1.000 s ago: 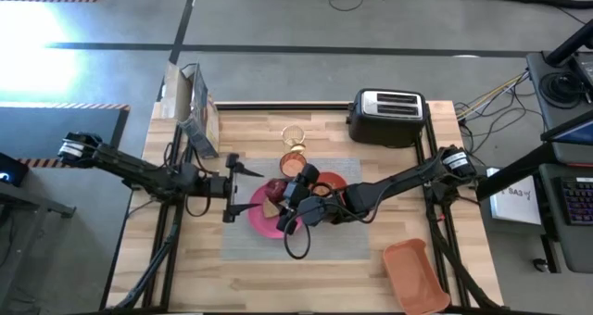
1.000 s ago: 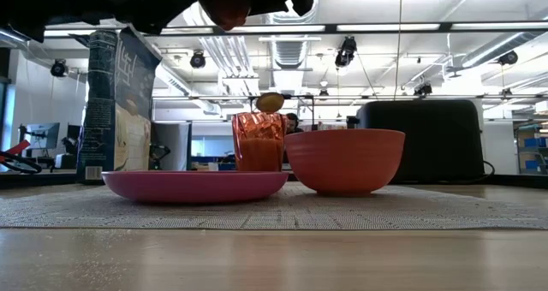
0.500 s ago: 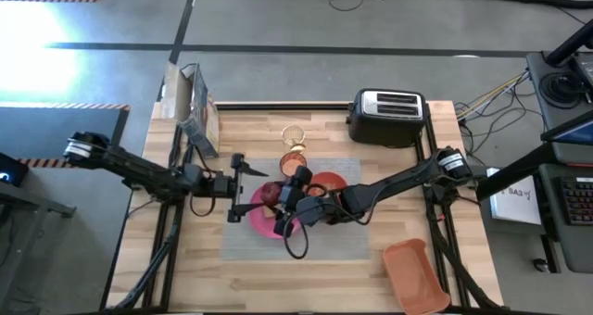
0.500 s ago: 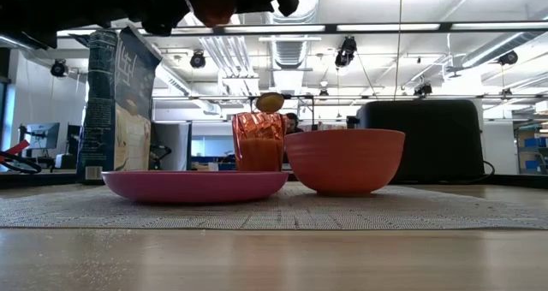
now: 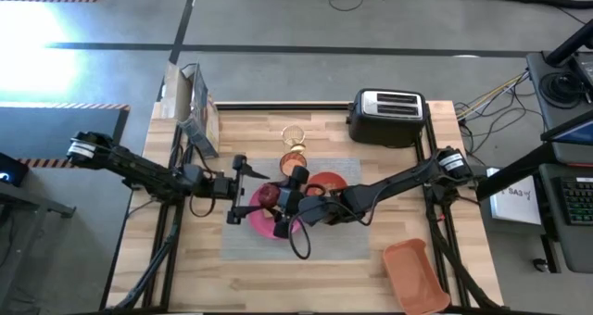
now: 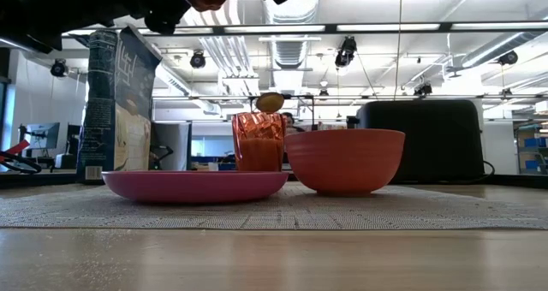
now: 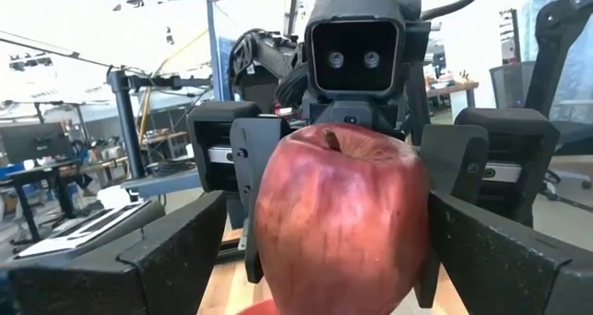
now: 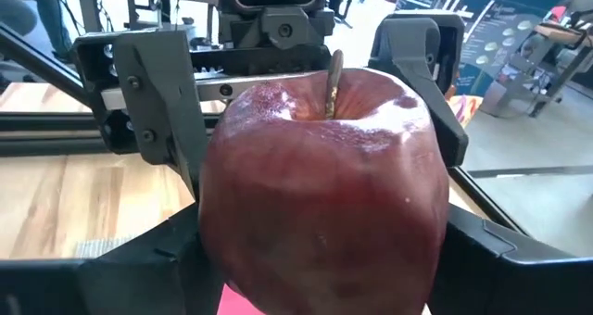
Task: Arrange a breakfast setting
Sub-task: Put the red apple to the top left of the pink plate on the table mat
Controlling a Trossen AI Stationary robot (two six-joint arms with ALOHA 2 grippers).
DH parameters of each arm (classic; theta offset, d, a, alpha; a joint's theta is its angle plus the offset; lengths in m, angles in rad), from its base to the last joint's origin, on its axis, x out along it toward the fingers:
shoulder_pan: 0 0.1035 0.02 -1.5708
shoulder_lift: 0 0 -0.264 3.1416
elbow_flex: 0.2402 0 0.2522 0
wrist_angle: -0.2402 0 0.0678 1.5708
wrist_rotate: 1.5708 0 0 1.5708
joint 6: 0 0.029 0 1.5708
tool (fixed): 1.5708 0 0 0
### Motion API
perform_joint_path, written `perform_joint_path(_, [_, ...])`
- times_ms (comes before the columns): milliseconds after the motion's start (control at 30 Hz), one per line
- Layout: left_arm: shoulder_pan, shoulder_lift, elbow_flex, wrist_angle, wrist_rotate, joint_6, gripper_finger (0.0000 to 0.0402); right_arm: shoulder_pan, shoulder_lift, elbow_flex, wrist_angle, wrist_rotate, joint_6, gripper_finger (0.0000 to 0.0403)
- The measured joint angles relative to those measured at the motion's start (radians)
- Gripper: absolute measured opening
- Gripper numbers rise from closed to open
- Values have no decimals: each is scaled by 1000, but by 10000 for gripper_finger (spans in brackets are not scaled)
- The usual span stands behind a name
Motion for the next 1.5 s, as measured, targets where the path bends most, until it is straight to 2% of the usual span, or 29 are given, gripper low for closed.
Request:
perform_joint_path(100, [0,14,0,23,5,-15,348,2,0,0,6,-6,-9,258])
perform_joint_path(200, [0,24,0,38,7,-124,346,2,0,0,10,-21,-6,254])
perform_joint_path(400, [0,33,19,44,18,-71,334,2,-1,1,13,-23,1,258])
perform_joint_path(767, [0,28,113,-145,16,-112,318,0,-1,1,-2,-25,6,260])
perform_joint_path(867, [0,27,129,-181,17,-114,299,0,-1,1,-10,-23,12,260])
perform_joint_path(1033, [0,25,130,-197,13,-143,235,0,0,1,-22,-22,25,258])
perform_joint_path(1367, [1,23,127,-201,13,-156,235,0,0,1,-24,-19,35,255])
perform_joint_path(1500, [1,23,126,-208,12,-157,235,0,0,1,-36,-22,58,268])
